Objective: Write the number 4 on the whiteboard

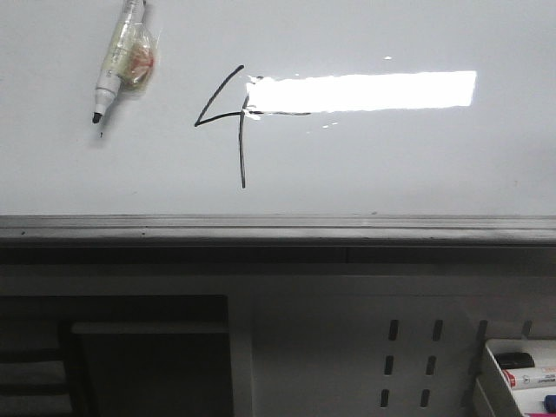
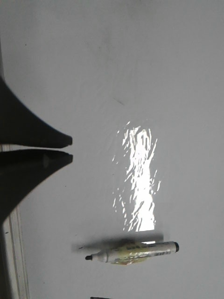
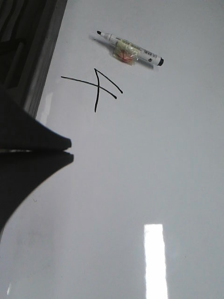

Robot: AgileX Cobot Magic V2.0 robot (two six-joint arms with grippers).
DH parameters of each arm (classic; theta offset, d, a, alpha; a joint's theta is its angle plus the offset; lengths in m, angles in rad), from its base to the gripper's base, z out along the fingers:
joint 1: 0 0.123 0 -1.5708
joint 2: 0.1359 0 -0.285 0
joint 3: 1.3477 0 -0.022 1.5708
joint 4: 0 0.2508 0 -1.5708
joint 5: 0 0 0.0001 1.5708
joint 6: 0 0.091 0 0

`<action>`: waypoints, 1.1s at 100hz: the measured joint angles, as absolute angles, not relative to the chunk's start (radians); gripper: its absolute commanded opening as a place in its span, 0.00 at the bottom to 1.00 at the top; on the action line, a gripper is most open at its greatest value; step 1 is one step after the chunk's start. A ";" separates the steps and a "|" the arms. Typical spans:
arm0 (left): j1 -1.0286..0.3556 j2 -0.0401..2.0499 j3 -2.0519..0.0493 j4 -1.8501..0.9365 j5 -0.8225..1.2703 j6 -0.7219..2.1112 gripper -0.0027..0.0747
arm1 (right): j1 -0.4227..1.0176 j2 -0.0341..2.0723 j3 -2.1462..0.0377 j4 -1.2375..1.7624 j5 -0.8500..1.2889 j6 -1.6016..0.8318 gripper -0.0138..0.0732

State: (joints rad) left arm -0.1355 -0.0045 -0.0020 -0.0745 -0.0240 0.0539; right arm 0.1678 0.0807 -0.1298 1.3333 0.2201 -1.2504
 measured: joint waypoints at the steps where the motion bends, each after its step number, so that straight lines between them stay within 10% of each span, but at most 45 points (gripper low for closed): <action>1: -0.134 -0.004 -0.002 -0.074 -0.022 0.054 0.01 | 0.168 0.081 -0.130 1.333 0.220 -1.250 0.08; 110: -0.127 -0.004 -0.002 -0.033 0.028 0.052 0.01 | 0.168 0.081 -0.130 1.333 0.214 -1.250 0.08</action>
